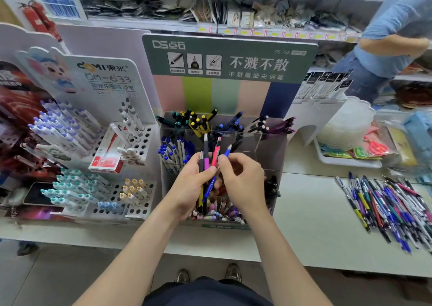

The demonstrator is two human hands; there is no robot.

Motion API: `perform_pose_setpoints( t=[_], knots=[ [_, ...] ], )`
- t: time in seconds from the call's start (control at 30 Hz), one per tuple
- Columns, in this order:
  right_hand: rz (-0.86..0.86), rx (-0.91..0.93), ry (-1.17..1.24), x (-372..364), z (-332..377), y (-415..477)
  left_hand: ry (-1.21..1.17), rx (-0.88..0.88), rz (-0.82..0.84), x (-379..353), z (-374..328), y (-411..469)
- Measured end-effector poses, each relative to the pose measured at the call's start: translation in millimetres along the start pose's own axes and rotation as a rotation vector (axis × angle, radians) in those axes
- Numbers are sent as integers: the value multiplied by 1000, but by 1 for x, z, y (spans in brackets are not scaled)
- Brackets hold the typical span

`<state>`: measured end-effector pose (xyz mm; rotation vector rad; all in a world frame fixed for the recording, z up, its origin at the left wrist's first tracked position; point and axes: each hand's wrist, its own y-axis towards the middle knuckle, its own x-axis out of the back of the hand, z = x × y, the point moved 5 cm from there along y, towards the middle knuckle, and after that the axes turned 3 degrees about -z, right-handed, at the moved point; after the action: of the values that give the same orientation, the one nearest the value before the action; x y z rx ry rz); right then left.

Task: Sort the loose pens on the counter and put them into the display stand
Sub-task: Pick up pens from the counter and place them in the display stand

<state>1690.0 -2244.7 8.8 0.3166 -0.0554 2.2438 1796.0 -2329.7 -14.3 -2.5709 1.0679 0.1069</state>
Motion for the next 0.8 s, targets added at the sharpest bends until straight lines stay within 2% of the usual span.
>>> perform_pose_setpoints(
  t=[0.13,0.2,0.33,0.5,0.63,0.8],
  knots=[
    [-230,67,140,13,0,8,171,-131,-167,11,2,3],
    [-210,77,136,15,0,14,225,-187,-265,20,4,1],
    [-35,156,-271,7,4,20,111,-240,-382,38,3,-6],
    [142,206,-666,-12,14,16,6,-223,-398,52,-4,-12],
    [91,343,-555,-21,28,21,12,-190,-408,59,-4,-15],
    [-35,389,-293,-22,44,23,-27,-124,-357,62,-6,-19]
  ],
)
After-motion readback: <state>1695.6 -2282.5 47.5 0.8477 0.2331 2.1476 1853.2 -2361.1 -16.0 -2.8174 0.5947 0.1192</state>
